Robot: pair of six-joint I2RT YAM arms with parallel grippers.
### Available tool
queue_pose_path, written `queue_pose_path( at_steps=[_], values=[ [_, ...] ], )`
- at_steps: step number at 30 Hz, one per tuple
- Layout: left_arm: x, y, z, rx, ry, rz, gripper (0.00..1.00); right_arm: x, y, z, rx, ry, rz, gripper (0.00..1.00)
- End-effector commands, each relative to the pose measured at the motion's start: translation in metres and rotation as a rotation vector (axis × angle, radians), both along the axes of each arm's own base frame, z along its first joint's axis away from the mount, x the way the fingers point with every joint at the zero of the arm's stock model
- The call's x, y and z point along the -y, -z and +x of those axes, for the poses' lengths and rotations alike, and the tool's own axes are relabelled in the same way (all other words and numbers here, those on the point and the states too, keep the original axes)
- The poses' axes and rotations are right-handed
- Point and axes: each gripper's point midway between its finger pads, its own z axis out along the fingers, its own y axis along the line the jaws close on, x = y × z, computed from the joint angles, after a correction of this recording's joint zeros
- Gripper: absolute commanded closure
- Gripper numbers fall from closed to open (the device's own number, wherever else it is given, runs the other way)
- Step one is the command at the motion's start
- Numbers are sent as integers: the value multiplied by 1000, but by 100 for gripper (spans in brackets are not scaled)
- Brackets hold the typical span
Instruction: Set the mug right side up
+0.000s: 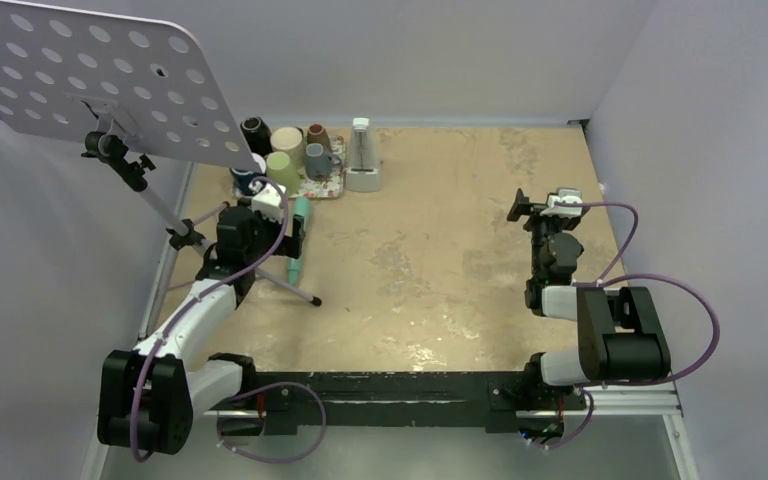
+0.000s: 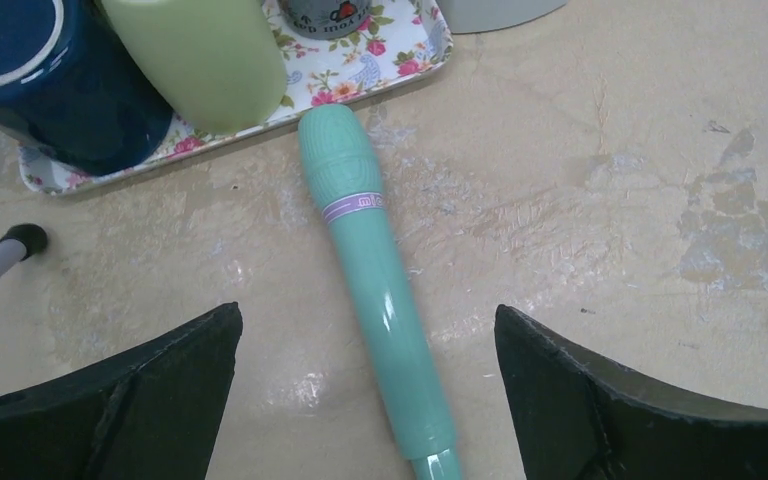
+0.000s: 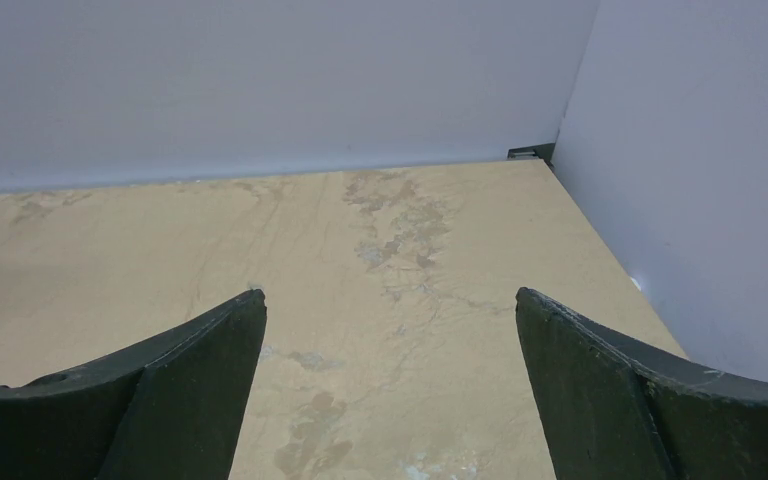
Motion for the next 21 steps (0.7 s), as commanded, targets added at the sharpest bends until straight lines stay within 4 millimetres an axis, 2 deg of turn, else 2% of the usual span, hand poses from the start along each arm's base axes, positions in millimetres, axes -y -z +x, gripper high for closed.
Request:
queue_pose_path(
  at_steps=[1,4,9,11,13,16,18,21],
  values=[
    [12,-36,8,120,155,88,0,2,-25,-1,87,12,8,1],
    [30,-33,-8,125,420,239,0,3,-25,-1,87,14,8,1],
    [55,-36,-42,7,732,250,0,3,-26,-2,91,14,8,1],
    [58,-42,-53,-38,850,282,0,3,-26,-2,92,14,8,1],
    [58,-52,-54,-105,886,281,0,4,-32,-1,96,20,10,1],
    [58,-80,-19,-131,861,309,0,1,-38,7,21,4,-3,1],
    [57,-87,5,-167,824,373,0,-3,-51,10,5,-19,-20,2],
    [67,-89,31,-221,873,477,5,-14,-71,12,19,-81,-22,3]
  ],
)
